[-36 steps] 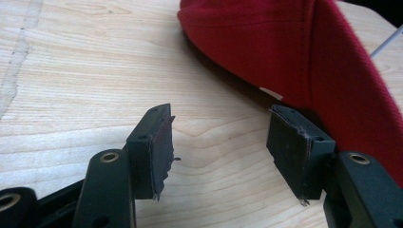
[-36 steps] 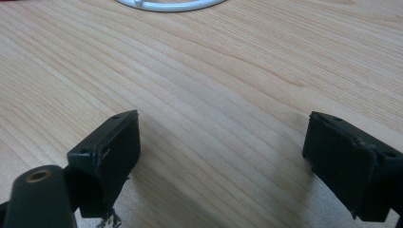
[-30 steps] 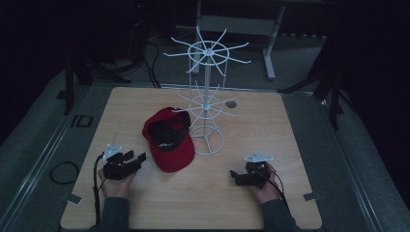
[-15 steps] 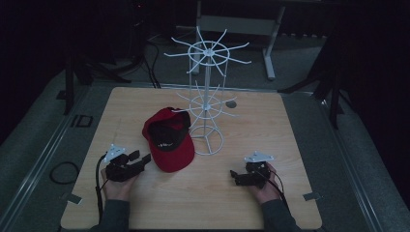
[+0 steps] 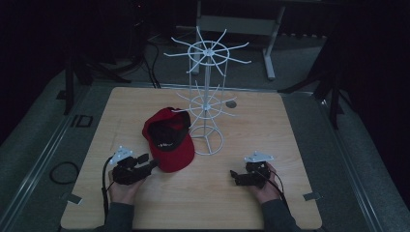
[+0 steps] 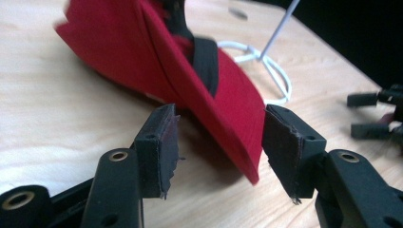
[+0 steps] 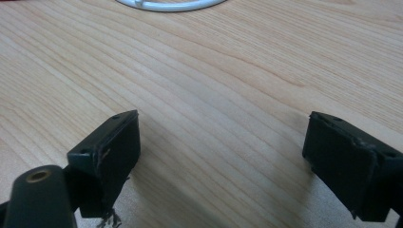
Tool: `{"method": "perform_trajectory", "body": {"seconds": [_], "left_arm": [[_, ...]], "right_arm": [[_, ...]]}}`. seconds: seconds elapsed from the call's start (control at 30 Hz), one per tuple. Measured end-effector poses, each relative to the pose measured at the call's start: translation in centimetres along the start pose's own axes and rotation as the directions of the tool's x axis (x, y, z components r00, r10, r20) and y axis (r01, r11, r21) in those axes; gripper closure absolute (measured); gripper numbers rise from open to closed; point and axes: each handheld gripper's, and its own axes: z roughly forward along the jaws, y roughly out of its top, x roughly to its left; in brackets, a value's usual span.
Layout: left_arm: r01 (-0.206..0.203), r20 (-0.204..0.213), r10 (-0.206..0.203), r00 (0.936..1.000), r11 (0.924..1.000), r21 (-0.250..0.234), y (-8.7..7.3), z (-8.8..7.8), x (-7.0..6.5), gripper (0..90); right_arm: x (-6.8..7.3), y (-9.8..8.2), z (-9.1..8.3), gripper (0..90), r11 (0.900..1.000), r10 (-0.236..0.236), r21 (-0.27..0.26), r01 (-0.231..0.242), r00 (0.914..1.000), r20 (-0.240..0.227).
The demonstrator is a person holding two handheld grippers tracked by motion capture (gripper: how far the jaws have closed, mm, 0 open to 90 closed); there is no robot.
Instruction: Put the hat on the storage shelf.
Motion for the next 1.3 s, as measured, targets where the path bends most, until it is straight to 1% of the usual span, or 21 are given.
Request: {"method": "perform_trajectory", "body": {"seconds": [0.07,0.1,0.13,0.2,0.27,0.33,0.37,0.47,0.5,0.57,0.63,0.7,0.83,0.9,0.97,1.1,1.17,1.3], "left_arm": [[-0.001,-0.002,0.001,1.0000,0.9996,0.029,-0.3,0.6,-0.3,48.1],[0.005,-0.002,-0.005,1.0000,0.9989,0.047,-0.4,0.9,-0.4,49.1],[0.004,-0.001,-0.004,1.0000,0.9975,0.070,-0.5,1.3,-0.6,50.2],[0.003,0.008,-0.003,1.0000,0.9949,0.101,-0.7,2.0,-0.9,51.9],[0.001,0.021,-0.004,0.9998,0.9923,0.124,-0.8,2.8,-1.1,52.7],[-0.009,0.018,0.006,0.9998,0.9893,0.145,-0.8,3.4,-1.3,52.8],[-0.006,0.018,0.004,0.9998,0.9887,0.150,-0.7,3.8,-1.4,52.8],[0.021,0.024,-0.025,0.9994,0.9869,0.160,-0.6,4.7,-1.2,53.6],[0.022,0.027,-0.027,0.9993,0.9863,0.164,-0.5,4.9,-1.1,53.9],[0.043,0.031,-0.049,0.9983,0.9852,0.166,-0.5,5.2,-0.9,56.1],[0.049,0.026,-0.054,0.9982,0.9838,0.172,-0.4,5.5,-0.8,58.5],[0.058,0.030,-0.064,0.9975,0.9819,0.181,-0.5,5.8,-0.7,59.2],[0.055,0.040,-0.063,0.9972,0.9803,0.190,-0.4,6.5,-0.9,59.7],[0.056,0.040,-0.064,0.9971,0.9794,0.194,-0.3,6.6,-0.8,60.4],[0.060,0.037,-0.069,0.9969,0.9778,0.201,-0.3,6.8,-0.6,64.0],[0.085,0.057,-0.099,0.9935,0.9760,0.200,-0.3,7.0,-0.4,67.4],[0.100,0.061,-0.115,0.9915,0.9737,0.204,-0.2,7.0,-0.4,69.1],[0.109,0.059,-0.123,0.9906,0.9725,0.206,-0.1,6.7,-0.2,71.0]], "right_arm": [[0.0,0.0,0.0,12.1,1.000,0.000,0.000,0.000,1.0000,0.000],[0.0,0.0,0.0,12.1,1.000,0.000,0.000,0.000,1.0000,0.000],[0.0,0.0,0.0,12.1,1.000,0.000,0.000,0.000,1.0000,0.000],[0.0,0.0,0.0,12.1,1.000,0.000,0.000,0.000,1.0000,0.000],[0.0,0.0,0.0,12.1,1.000,0.000,0.000,0.000,1.0000,0.000],[0.0,0.0,0.0,12.1,1.000,0.000,0.000,0.000,1.0000,0.000],[0.0,0.0,0.0,12.1,1.000,0.000,0.000,0.000,1.0000,0.000],[0.0,0.0,0.0,12.1,1.000,0.000,0.000,0.000,1.0000,0.000],[0.0,0.0,0.0,12.1,1.000,0.000,0.000,0.000,1.0000,0.000],[0.0,0.0,0.0,12.1,1.000,0.000,0.000,0.000,1.0000,0.000],[0.0,0.0,0.0,12.1,1.000,-0.001,0.000,0.001,1.0000,0.000],[0.0,0.0,0.0,12.1,1.000,-0.001,0.000,0.001,1.0000,0.000],[0.0,0.0,0.0,12.1,1.000,0.000,0.000,0.000,1.0000,0.000],[0.0,0.0,0.0,12.1,1.000,0.000,0.000,0.000,1.0000,0.000],[0.0,0.0,0.0,12.1,1.000,0.000,0.000,0.000,1.0000,0.000],[0.0,0.0,0.0,12.1,1.000,0.000,0.000,0.000,1.0000,0.000],[0.0,0.0,0.0,12.1,1.000,0.000,0.000,0.000,1.0000,0.000],[0.0,0.0,0.0,12.1,1.000,-0.001,0.000,0.001,1.0000,0.000]]}}
